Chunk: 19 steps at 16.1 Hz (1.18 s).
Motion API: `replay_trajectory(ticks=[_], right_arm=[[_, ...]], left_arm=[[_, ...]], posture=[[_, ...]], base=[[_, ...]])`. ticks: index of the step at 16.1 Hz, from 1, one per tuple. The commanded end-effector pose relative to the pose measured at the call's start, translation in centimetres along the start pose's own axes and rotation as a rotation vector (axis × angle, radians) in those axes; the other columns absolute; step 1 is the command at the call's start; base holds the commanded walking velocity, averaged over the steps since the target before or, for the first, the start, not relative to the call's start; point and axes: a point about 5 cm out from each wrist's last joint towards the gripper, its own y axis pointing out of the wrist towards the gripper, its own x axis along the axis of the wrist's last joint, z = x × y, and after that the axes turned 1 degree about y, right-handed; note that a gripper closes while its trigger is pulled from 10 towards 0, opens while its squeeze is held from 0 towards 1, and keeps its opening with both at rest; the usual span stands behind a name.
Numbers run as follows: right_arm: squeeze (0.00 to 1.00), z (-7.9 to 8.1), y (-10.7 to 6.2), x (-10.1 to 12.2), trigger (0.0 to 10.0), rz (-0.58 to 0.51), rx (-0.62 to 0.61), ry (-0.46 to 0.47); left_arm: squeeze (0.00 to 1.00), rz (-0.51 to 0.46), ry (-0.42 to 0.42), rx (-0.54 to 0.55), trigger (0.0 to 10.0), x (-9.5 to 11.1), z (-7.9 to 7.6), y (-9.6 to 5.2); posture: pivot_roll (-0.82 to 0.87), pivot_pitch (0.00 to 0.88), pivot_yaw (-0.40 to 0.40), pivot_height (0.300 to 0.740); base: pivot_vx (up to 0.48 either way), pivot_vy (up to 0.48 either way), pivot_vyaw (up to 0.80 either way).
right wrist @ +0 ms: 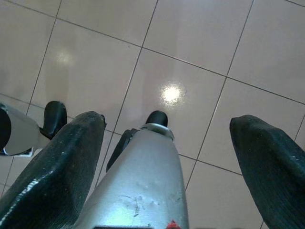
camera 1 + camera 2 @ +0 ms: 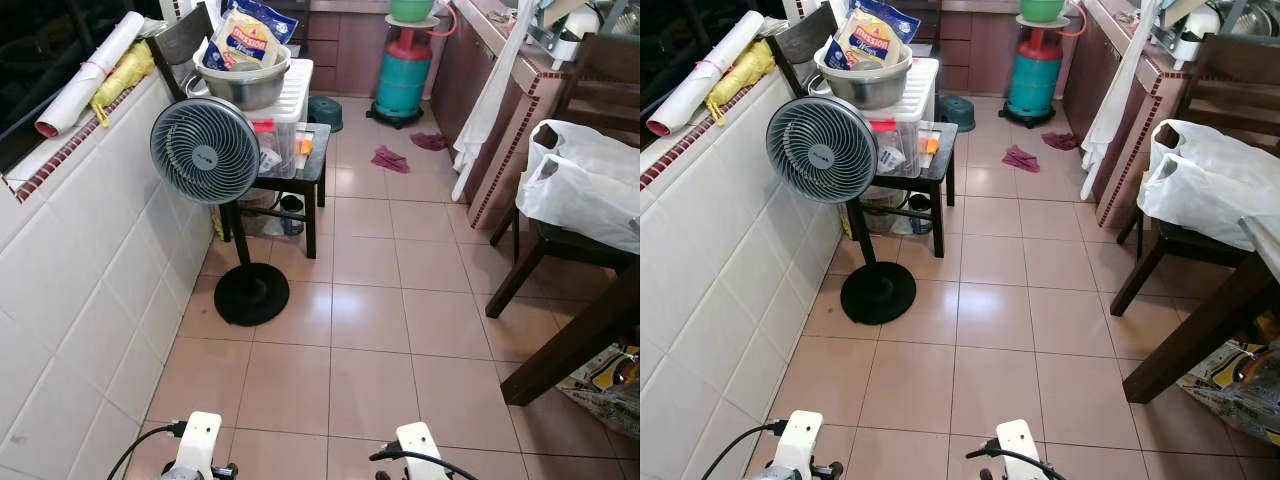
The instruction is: Setting the table
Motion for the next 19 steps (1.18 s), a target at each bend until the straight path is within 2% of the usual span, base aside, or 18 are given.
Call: replay_trajectory(ticks=[1,10,19], right_arm=[[0.00,0.0,0.1,0.2,10.0,0.002,-0.004,-0.015],[0.00,0.5,0.2,0.8,10.0,-0.012,0.008,-0.006],[0.00,0.9,0.2,0.8,10.0,-0.019,-0.011,0.074]], left_arm=[[0.00,0.006,0.009,0.004,10.0,-0.1,0.2,0.0],[0.00,-0.013,0.029,0.027,10.0,0.4,1.0,-0.1],[0.00,-0.027,0.137,0.023,10.0,1.5,1.2,-0.1]], posture=[[0.04,0.000,-0.026,0.740],[0.06,0.000,-0.015,0.740],[0.03,0.000,0.060,0.740]], base=[[0.000,0.000,0.00],[0.000,0.000,0.00],[0.000,0.000,0.00]])
